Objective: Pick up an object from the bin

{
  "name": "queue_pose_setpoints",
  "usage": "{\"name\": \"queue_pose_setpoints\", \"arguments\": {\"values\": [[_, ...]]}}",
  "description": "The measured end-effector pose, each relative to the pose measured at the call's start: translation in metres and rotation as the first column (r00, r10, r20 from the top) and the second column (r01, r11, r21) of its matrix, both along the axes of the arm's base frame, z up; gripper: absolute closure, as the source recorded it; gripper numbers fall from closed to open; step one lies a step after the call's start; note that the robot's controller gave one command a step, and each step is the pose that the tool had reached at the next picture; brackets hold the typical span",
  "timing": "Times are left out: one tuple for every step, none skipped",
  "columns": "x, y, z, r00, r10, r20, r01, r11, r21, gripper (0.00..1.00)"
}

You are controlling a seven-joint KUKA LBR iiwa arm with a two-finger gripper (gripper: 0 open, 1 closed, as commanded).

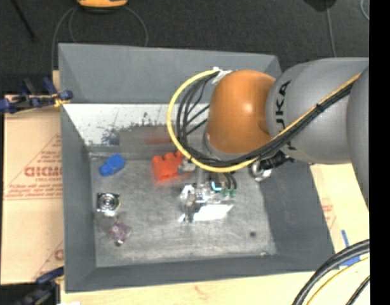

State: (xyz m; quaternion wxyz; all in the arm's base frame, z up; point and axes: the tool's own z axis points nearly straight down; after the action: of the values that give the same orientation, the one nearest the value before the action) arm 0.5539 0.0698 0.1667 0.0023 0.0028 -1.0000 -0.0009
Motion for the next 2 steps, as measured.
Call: {"name": "queue_pose_setpoints", "arguments": {"values": [[0.0198,-0.0388,-0.0944,1.0,0.023,0.016,-0.023,1.0,-0.002,0.0],[0.0234,-0.037,-0.0877,0.999,0.022,0.028,-0.022,1.0,0.0,1.0]]}}
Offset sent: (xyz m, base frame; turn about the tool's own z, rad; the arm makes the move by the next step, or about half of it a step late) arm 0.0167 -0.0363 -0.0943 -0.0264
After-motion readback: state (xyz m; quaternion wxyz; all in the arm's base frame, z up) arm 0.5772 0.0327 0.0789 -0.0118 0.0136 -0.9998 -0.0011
